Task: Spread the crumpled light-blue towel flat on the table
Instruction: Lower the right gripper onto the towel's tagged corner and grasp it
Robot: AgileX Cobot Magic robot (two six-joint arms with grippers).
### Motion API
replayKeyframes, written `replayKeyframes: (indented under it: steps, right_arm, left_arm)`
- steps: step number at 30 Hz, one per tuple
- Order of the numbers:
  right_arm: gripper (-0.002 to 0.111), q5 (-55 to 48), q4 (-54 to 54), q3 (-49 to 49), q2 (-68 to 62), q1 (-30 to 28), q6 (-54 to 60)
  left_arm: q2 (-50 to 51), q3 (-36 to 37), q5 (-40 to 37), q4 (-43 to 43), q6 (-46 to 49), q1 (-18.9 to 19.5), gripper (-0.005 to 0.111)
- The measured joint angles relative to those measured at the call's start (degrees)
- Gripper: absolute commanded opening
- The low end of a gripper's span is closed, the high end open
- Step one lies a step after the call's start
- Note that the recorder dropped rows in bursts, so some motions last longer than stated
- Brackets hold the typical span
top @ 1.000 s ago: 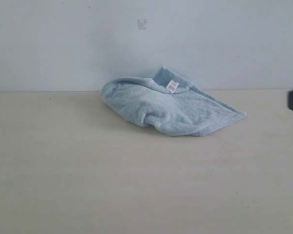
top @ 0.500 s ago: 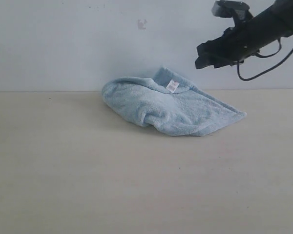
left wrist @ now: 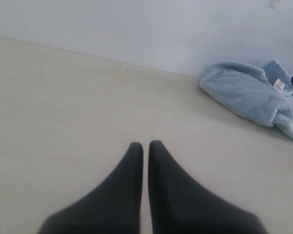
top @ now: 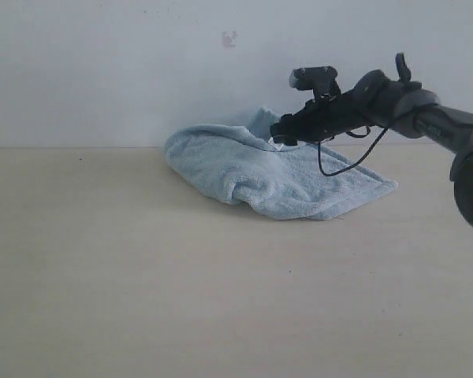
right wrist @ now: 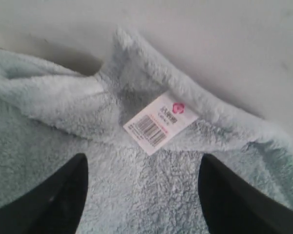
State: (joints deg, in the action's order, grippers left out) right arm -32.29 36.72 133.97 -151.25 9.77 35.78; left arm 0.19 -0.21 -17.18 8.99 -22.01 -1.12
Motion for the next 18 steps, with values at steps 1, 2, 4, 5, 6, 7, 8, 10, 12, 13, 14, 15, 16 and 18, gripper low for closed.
replayKeyframes:
  steps: [1,2,4,5,6,7,8,10,12,13,14,15,16,18]
  right_arm:
    - [0.062,0.00,0.00,0.12,-0.65,0.12,0.00]
    - [0.062,-0.48,-0.18,0.12,-1.33,0.12,0.00]
    - [0.062,-2.29,-0.96,0.12,-2.13,0.20,-0.46]
    - [0.062,-3.37,-2.16,0.12,-2.39,0.20,-1.06]
    - [0.062,-4.53,-3.59,0.12,-2.53,0.36,-1.61]
    - [0.062,-5.35,-5.12,0.12,-2.53,0.49,-2.56]
    - [0.062,-6.40,-7.32,0.12,-2.53,0.61,-3.93]
    - [0.056,-8.16,-9.65,0.22,-2.53,0.61,-5.72]
    - [0.043,-9.70,-11.36,0.35,-2.53,0.61,-6.74]
    - [0.031,-10.84,-11.99,0.57,-2.53,0.61,-7.01]
    - [0.022,-11.83,-12.32,0.67,-2.42,0.61,-7.29]
    - [0.013,-12.69,-12.61,0.80,-2.42,0.61,-7.37]
    - [0.005,-13.55,-12.88,0.80,-2.29,0.61,-7.62]
    - [0.000,-15.24,-13.27,0.80,-2.05,0.61,-8.07]
  left_arm:
    - [0.00,0.00,0.00,0.00,0.00,0.00,0.004]
    - [0.00,0.00,0.00,0.00,0.00,0.00,0.004]
    - [0.00,0.00,0.00,0.00,0.00,0.00,0.004]
    - [0.00,0.00,0.00,0.00,0.00,0.00,0.004]
    - [0.00,0.00,0.00,0.00,0.00,0.00,0.004]
    - [0.00,0.00,0.00,0.00,0.00,0.00,0.004]
    - [0.00,0.00,0.00,0.00,0.00,0.00,0.004]
    - [0.00,0.00,0.00,0.00,0.00,0.00,0.004]
    - [0.00,0.00,0.00,0.00,0.00,0.00,0.004]
    - [0.00,0.00,0.00,0.00,0.00,0.00,0.004]
    - [0.00,0.00,0.00,0.00,0.00,0.00,0.004]
    - [0.00,0.00,0.00,0.00,0.00,0.00,0.004]
    - [0.00,0.00,0.00,0.00,0.00,0.00,0.004]
    - [0.00,0.00,0.00,0.00,0.00,0.00,0.004]
